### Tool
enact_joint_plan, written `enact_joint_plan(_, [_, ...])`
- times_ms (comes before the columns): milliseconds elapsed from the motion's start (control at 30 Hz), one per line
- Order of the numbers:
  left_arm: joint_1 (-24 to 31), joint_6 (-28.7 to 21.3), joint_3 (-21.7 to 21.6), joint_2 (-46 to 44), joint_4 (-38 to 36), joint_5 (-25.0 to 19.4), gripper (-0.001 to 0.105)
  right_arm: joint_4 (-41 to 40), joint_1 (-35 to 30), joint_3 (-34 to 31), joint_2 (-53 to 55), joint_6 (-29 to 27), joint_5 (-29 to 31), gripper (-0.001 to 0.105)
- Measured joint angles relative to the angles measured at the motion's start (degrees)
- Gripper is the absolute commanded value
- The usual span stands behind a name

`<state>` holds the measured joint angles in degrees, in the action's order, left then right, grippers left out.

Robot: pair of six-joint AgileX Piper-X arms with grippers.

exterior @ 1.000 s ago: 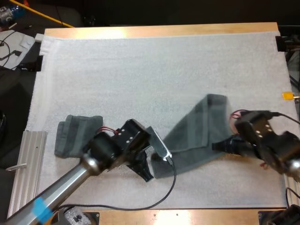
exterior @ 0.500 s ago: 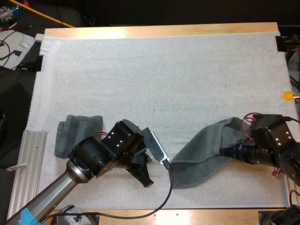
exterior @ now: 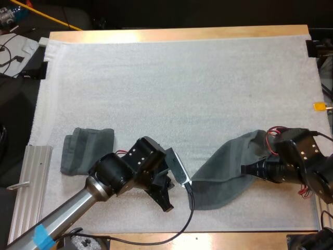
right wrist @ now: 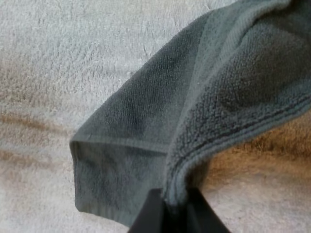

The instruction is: Pick towel from pile, fold and stack

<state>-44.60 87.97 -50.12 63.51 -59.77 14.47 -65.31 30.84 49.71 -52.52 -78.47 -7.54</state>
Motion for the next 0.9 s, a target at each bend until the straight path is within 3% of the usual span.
enact_joint_plan(100, [-0.5, -0.1, -0.7, -0.3, 1.4, 1.0, 0.053, -0.1, 0.0, 0.0, 0.0, 0.0, 0.2, 0.000])
enact_joint_plan(300, [-7.1, -0.5, -0.7, 2.6, 4.7, 0.8, 0.052, -0.2, 0.0, -0.1, 0.0, -0.2, 2.3, 0.000])
enact_joint_plan(433, [-14.0, -0.7, -0.7, 8.1, 8.5, -5.0, 0.053, -0.2, 0.0, -0.3, -0.1, -0.3, 3.0, 0.000])
enact_joint_plan(600, [-15.1, -0.7, -0.7, 14.9, 9.7, -9.0, 0.052, -0.2, 0.0, -0.3, -0.1, -0.3, 3.0, 0.000])
enact_joint_plan(900, [-16.6, -0.8, -0.6, 18.4, 12.4, -9.7, 0.052, -0.4, 0.0, -0.3, -0.1, -0.3, 3.2, 0.000])
